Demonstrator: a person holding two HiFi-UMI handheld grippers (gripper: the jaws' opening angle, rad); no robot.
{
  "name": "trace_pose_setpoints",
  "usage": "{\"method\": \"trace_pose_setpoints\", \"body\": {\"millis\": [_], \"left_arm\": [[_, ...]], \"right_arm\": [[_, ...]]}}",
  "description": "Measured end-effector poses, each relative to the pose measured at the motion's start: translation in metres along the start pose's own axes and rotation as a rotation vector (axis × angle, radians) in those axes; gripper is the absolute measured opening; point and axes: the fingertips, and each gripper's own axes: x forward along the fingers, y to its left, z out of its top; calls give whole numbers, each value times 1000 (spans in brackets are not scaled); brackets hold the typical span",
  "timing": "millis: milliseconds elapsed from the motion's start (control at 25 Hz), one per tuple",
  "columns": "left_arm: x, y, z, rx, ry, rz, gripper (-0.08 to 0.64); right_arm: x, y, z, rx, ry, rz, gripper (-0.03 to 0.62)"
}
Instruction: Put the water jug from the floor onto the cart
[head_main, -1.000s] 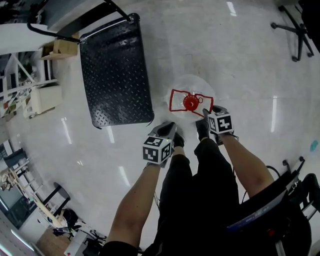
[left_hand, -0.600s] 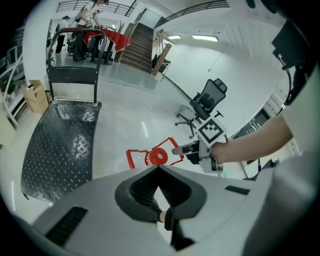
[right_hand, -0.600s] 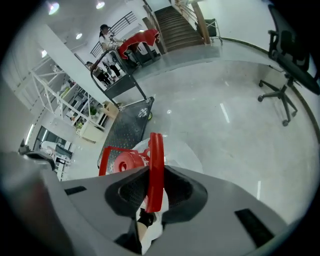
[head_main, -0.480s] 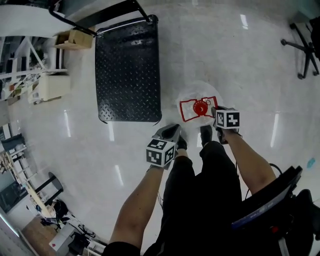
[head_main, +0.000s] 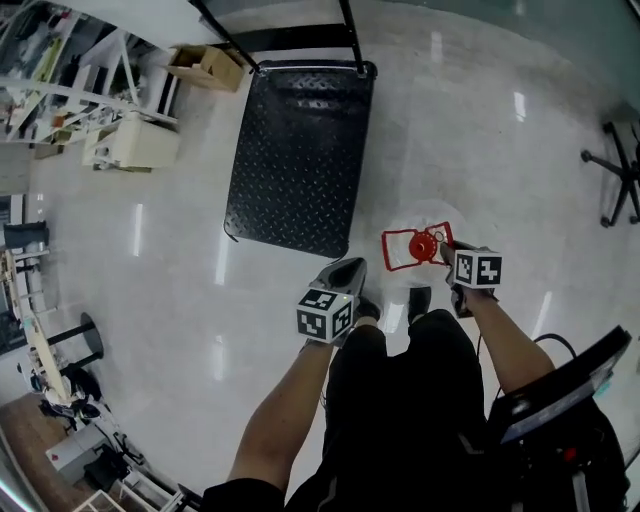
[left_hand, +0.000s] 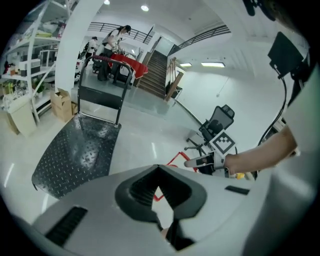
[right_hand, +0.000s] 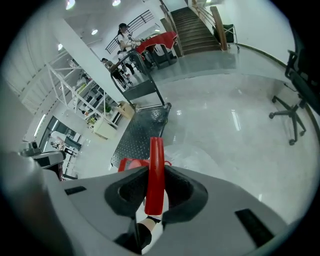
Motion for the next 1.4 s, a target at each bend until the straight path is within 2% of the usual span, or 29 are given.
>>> {"method": "trace_pose_setpoints", "body": {"millis": [200, 400, 600, 880, 1080, 1240, 1400], "left_arm": [[-65, 19, 42, 20, -129, 20, -5], [-125, 49, 76, 22, -248, 55, -5], [-183, 93, 96, 26, -332, 99, -5], [-254, 161, 97, -13, -398, 182, -5], [-296, 215, 84, -102, -437, 277, -5], [-306, 263, 89, -178, -452, 375, -5], [-327, 280, 82, -272, -481, 431, -5]], "right_arm": [[-49, 56, 30, -33, -52, 29, 81], [-69, 127, 67, -76, -102, 78, 81], [-62, 212, 107, -121, -148, 139, 81], [-22, 337, 149, -202, -149, 233, 81], [28, 429, 164, -284, -93, 309, 81], [85, 490, 184, -362, -11, 376, 81], [115, 537, 172, -441, 73, 419, 81]]}}
